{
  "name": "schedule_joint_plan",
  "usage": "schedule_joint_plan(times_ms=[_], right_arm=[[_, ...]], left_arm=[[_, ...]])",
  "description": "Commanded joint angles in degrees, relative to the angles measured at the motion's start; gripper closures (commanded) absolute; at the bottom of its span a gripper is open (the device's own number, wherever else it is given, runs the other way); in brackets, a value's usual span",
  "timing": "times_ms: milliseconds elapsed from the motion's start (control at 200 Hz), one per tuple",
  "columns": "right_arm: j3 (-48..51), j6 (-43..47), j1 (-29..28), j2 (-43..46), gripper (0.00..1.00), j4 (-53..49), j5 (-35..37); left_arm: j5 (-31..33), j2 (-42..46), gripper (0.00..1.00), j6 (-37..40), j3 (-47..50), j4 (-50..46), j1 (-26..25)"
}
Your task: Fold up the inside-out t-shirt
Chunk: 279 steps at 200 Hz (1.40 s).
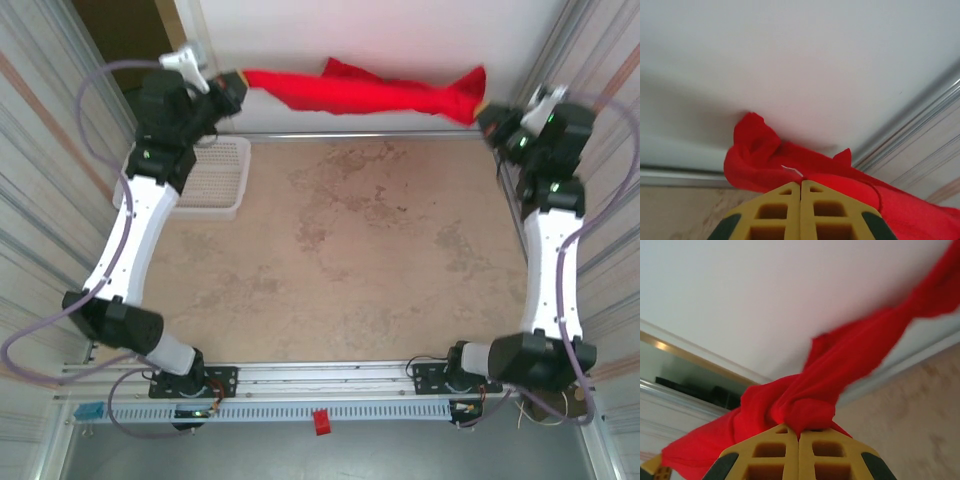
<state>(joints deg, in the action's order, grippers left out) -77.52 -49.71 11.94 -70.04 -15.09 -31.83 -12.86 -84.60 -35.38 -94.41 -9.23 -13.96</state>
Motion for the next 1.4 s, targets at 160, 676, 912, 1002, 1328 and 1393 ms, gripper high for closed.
schedule_joint_plan(times_ms=[160,676,912,1002,1328,1393], right_arm=[[40.7,6.9,-5.9,21.0,1.00,-4.7,7.2],[62.5,-0.6,-15.7,47.7,1.00,-24.9,16.9],[54.3,1.4,-15.8,45.7,0.47,-29.3,22.4],[50.7,3.0,-16.0,44.2,0.46,-29.1,22.8],[47.7,6.3,-25.6,28.8,0.41,-21.0,24.4],[48.2,5.4,-27.7,27.2,0.41,-19.1,25.3]], left_arm=[[6.9,19.2,1.00,-3.2,48.0,7.7,-1.0],[21.0,49.4,1.00,-15.5,79.3,-8.0,-11.5],[24.0,55.1,0.27,-11.9,73.0,-18.2,-11.5],[23.5,54.6,0.24,-9.0,68.9,-18.5,-11.6],[14.0,15.6,0.19,7.1,46.7,-14.2,-15.8],[14.0,6.6,0.19,10.3,39.3,-14.6,-16.2]])
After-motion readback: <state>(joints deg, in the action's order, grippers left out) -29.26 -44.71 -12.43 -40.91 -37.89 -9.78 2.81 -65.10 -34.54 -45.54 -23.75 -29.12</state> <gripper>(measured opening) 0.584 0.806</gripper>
